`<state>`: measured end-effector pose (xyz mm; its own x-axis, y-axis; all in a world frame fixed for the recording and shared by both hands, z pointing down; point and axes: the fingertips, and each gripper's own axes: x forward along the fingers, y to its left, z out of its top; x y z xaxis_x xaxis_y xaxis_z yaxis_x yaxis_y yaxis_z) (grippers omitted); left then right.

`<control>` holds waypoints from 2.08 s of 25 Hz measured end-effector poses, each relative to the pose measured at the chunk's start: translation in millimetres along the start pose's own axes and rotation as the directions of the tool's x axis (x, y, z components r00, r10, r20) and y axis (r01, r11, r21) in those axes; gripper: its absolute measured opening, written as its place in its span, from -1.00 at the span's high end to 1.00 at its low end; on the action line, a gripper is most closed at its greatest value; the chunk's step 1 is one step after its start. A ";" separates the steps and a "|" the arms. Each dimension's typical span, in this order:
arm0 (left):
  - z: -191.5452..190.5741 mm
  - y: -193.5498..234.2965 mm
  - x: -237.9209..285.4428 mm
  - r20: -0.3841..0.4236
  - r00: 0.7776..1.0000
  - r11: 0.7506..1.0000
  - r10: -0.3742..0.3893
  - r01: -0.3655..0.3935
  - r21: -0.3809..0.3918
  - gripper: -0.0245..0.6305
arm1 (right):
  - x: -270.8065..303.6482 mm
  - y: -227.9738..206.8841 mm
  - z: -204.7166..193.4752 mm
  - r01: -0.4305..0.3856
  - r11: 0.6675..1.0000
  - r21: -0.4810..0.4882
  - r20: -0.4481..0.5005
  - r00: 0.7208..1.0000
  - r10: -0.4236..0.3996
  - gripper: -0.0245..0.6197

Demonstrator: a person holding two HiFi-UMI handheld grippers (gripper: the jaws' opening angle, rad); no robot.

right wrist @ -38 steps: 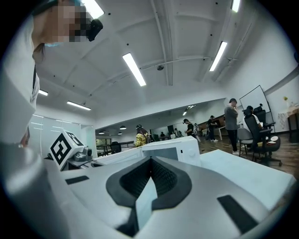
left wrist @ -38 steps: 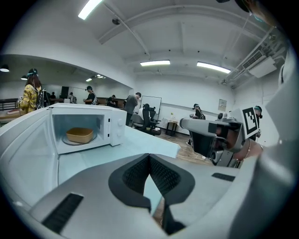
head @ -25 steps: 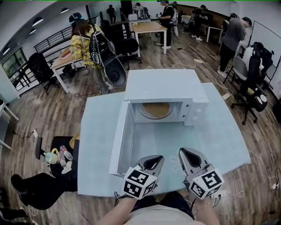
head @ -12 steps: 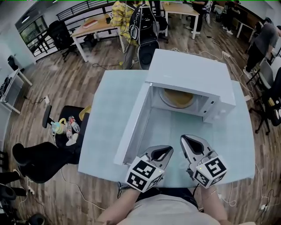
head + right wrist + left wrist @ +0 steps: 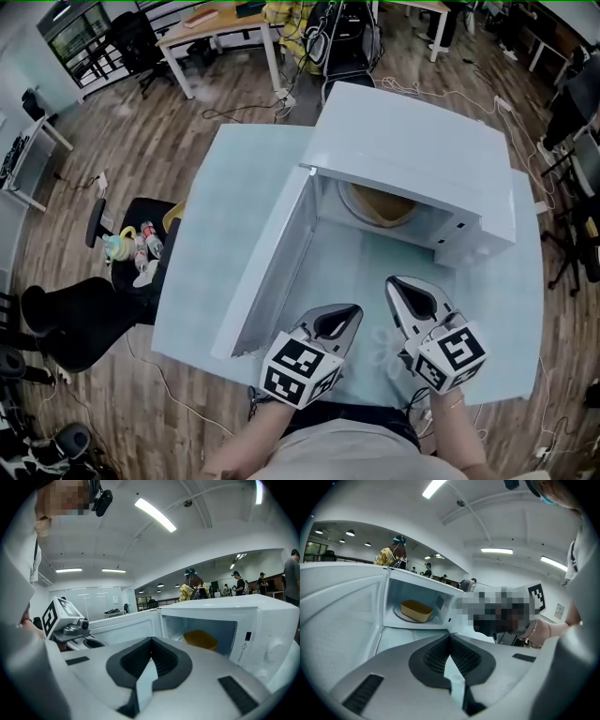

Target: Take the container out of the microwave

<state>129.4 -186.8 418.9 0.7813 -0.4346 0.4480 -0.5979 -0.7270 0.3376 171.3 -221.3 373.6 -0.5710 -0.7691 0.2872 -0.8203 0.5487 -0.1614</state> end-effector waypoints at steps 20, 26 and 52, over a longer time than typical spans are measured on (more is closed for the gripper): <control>-35.6 26.0 75.2 -0.135 0.990 0.989 0.030 -0.049 -0.142 0.89 | 55.2 -96.5 -44.6 0.020 1.000 0.000 -0.019 1.000 -0.020 0.89; -45.5 27.5 80.0 -0.157 0.987 0.985 0.028 -0.054 -0.162 0.89 | 77.8 -118.2 -60.2 0.073 0.997 0.014 -0.025 0.997 -0.073 0.67; -41.3 70.9 86.6 -0.141 0.989 0.977 0.045 -0.072 -0.199 0.89 | 152.9 -140.3 -79.9 -0.015 0.906 -0.424 -0.320 0.938 -0.135 0.59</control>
<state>147.3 -254.0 515.8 0.7209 -0.3873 0.5747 -0.6765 -0.5734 0.4621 201.8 -389.7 515.5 -0.4143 -0.6901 0.5934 -0.7202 0.6472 0.2498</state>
